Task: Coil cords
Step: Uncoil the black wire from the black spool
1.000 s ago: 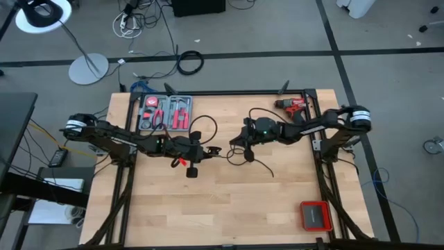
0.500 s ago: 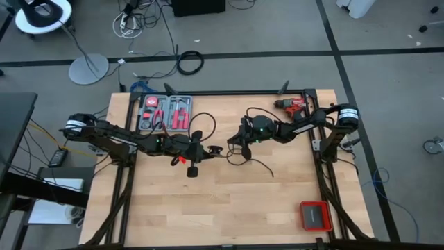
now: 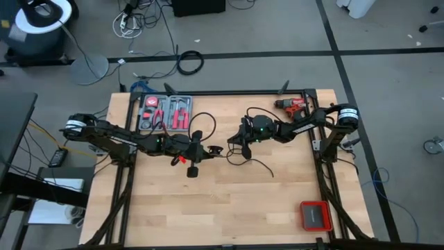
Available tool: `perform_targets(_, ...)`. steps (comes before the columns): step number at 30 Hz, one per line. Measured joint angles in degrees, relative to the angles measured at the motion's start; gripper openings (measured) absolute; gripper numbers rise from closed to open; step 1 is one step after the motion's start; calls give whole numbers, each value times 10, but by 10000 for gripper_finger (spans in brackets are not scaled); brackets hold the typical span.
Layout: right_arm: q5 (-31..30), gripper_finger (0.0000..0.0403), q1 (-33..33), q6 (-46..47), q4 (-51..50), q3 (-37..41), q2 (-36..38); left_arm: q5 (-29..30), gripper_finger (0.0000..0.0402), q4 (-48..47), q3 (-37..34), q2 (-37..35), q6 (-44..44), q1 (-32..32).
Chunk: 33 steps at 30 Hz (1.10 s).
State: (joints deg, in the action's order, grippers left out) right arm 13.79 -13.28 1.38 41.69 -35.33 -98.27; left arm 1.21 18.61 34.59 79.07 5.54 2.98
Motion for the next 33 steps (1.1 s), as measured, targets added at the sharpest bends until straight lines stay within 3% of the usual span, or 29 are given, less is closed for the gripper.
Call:
perform_targets(17,0,10,0,-12,-4,0,0,0,0,13,0,0,-1,0)
perform_targets(27,-26,69,-4,-16,-15,0,0,39,0,51,0,0,3,-7)
perform_targets(33,-26,78,-9,4,-12,0,0,46,0,90,0,0,7,-9)
